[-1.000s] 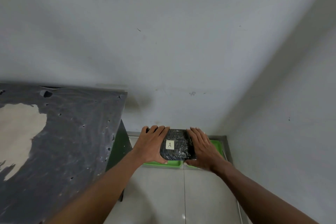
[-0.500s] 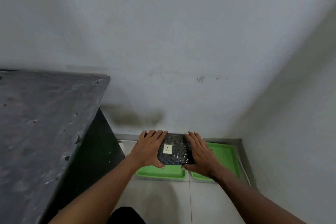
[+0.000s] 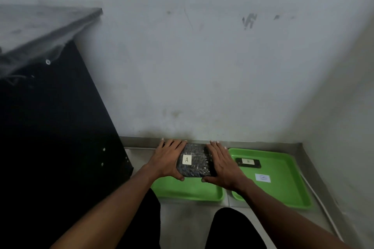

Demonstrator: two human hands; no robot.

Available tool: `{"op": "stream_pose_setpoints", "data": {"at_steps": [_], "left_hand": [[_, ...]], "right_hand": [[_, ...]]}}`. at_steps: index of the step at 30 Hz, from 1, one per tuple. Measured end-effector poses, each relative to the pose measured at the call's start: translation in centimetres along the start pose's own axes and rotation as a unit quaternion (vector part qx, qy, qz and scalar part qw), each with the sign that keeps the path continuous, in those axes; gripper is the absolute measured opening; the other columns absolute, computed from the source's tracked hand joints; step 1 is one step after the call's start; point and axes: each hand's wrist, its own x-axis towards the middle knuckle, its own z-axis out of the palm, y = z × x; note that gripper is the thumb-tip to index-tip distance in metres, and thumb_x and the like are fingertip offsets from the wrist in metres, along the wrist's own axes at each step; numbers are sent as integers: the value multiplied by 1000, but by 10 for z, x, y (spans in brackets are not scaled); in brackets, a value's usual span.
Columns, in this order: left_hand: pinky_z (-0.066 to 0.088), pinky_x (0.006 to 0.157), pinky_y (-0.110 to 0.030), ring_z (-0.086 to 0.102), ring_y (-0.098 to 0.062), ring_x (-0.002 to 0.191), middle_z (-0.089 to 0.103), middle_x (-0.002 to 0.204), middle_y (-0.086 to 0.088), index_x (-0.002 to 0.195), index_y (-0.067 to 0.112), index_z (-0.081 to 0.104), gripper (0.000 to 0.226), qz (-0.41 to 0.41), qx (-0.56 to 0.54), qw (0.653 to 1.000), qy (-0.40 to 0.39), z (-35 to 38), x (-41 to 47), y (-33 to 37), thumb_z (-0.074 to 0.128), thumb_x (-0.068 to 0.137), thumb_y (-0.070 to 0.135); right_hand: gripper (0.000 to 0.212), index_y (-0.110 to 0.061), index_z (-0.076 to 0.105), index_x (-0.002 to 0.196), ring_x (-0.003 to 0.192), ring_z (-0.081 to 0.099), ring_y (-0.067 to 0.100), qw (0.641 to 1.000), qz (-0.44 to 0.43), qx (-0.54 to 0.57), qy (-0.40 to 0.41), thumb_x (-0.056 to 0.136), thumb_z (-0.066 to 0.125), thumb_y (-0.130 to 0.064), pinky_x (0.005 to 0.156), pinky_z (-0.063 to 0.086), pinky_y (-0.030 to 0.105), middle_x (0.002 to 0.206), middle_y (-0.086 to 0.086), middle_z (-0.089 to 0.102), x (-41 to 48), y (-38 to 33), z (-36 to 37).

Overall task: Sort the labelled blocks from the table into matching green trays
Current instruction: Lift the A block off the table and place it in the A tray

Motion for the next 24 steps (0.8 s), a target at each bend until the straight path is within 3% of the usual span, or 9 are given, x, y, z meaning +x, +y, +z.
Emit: {"op": "stream_pose_setpoints", "data": {"at_steps": [6, 10, 13, 17, 24], "left_hand": [[16, 119, -62, 34, -24, 138, 36, 151, -1, 153, 17, 16, 136, 4, 2, 1000, -29, 24, 26, -11, 79, 47, 73], [8, 117, -67, 24, -24, 147, 28, 157, -1, 155, 18, 11, 137, -18, 1, 997, -73, 45, 54, -29, 81, 50, 70], [11, 110, -77, 15, -23, 151, 20, 161, 2, 156, 19, 5, 137, -38, -6, 993, -110, 69, 76, -45, 82, 54, 67], [16, 110, -77, 13, -22, 152, 16, 163, 2, 157, 20, 5, 136, -54, -32, 987, -147, 103, 104, -67, 84, 55, 62], [9, 111, -77, -1, -27, 153, 6, 166, -1, 157, 18, -1, 139, -94, -74, 977, -175, 153, 136, -100, 89, 57, 51]], "right_hand": [[125, -18, -7, 152, 150, -8, 29, 1000, 13, 20, -9, 68, 66, -75, 122, 1, 47, 164, 14, 0, 12, 17, 29], [128, -17, -8, 152, 150, -10, 28, 997, 54, 52, -31, 66, 57, -85, 123, 1, 46, 164, 13, -4, 30, 41, 50], [131, -16, -11, 153, 151, -4, 29, 989, 95, 90, -70, 65, 54, -87, 123, 7, 46, 165, 11, -5, 40, 58, 75], [129, -15, -17, 152, 151, 0, 32, 971, 144, 124, -146, 70, 58, -81, 122, 20, 50, 164, 12, -9, 45, 72, 116], [123, -11, -19, 151, 149, 0, 41, 942, 190, 135, -242, 79, 62, -69, 123, 16, 47, 163, 22, -4, 40, 79, 174]]}}
